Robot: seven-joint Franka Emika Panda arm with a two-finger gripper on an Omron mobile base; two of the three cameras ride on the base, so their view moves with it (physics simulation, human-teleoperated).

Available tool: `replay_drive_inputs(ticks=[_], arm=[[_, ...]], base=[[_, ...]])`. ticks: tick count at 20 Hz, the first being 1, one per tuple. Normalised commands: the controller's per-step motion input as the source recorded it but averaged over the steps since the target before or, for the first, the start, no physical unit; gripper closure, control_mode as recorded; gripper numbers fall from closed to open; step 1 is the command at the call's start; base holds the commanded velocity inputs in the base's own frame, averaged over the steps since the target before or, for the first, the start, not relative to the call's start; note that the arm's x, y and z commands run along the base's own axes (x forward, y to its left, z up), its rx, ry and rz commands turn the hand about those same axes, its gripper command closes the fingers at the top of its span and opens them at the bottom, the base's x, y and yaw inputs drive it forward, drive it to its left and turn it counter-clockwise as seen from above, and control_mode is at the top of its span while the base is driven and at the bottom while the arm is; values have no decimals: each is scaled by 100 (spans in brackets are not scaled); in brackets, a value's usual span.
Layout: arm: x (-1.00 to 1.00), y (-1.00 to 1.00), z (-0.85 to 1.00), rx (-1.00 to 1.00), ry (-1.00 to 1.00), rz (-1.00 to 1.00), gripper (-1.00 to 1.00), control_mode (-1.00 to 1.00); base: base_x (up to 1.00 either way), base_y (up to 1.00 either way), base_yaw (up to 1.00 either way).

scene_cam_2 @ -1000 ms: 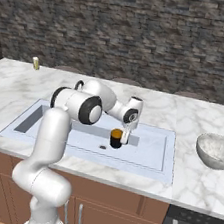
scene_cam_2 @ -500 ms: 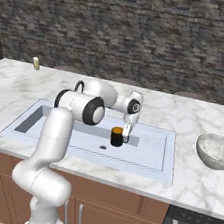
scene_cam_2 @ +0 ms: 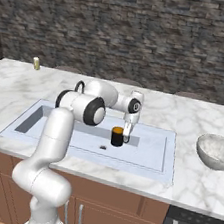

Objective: Pick the mug and place it in the sink. Pick the bowl and place it in the open cabinet and then close the cabinet.

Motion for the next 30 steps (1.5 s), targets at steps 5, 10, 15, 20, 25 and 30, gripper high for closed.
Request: replay_drive_inputs(ticks=[5, 10, 15, 20, 25, 30], arm=[[-90, 0, -76, 0, -18, -1, 100, -100], [-68, 0, -68, 2, -22, -9, 100, -100], [-24, -5, -32, 0, 0, -15, 100, -100], [-6, -3, -26, 0, 0, -16, 100, -100], [-1, -9, -30, 0, 6, -16, 100, -100], [-19, -2, -77, 0, 15, -13, 100, -100]], base=[[0, 0, 0], [0, 0, 0], [0, 0, 0], [0, 0, 0], [0, 0, 0], [0, 0, 0]])
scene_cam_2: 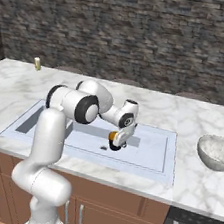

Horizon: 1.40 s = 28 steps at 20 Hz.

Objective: Pick the mug and place it in the sink. Pick the bowl and place it in the open cabinet and then close the cabinet.

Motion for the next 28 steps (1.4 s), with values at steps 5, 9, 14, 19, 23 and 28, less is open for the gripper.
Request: replay_drive_inputs(ticks=[5, 9, 14, 19, 23, 28], arm=[[-42, 0, -91, 0, 7, -14, -100, -100], [-56, -3, -88, 0, 0, -16, -100, -100], [-47, -17, -67, 0, 0, -15, -100, -100], [-44, -21, -46, 0, 0, -15, -100, -100], [-60, -24, 4, 0, -7, -17, -100, -100], [-43, -36, 27, 0, -15, -16, -100, -100]], base=[[0, 0, 0], [0, 0, 0], [0, 0, 0], [0, 0, 0], [0, 0, 0], [0, 0, 0]])
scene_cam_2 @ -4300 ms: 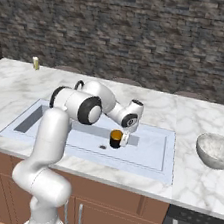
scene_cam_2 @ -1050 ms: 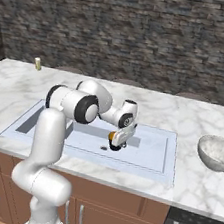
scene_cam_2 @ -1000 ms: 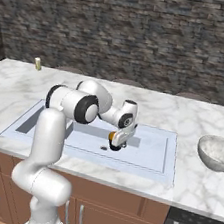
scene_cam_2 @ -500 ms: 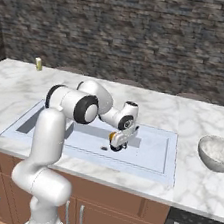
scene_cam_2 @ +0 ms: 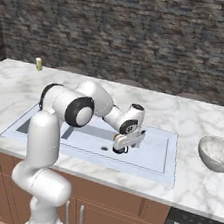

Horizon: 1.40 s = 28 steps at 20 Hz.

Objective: Pick the mug and place it in the sink. Pick the bowl and place it in the open cabinet and then close the cabinet.

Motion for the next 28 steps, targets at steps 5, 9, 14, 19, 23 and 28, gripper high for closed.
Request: replay_drive_inputs(ticks=[5, 9, 14, 19, 23, 28], arm=[[-28, -38, 8, 0, -10, -16, -100, -100], [-38, -28, 42, 0, -17, -16, -100, -100], [-34, -13, 97, 6, -16, -17, -100, -100], [-19, -13, 95, 5, -4, -19, -100, -100], [0, 0, 77, 0, 1, -19, -100, -100], [0, 0, 37, -6, 10, -28, -100, -100]], base=[[0, 0, 0], [0, 0, 0], [0, 0, 0], [0, 0, 0], [0, 0, 0], [0, 0, 0]])
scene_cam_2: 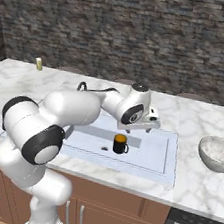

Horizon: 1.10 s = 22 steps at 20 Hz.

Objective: Pick the mug and place it in the sink. Pick the bowl and place it in the open cabinet and then close the cabinet.

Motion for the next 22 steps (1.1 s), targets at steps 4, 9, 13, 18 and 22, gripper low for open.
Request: replay_drive_inputs(ticks=[4, 9, 13, 18, 22], arm=[[0, -33, 2, -1, 4, -29, -100, -100], [0, -44, 0, 0, -1, -23, -100, -100], [0, -45, 0, 0, -4, -15, -100, -100], [0, -40, 1, 0, -2, -7, -100, -100], [-2, -33, 6, 0, -10, -21, -100, -100]], base=[[0, 0, 0], [0, 0, 0], [0, 0, 0], [0, 0, 0], [0, 0, 0]])
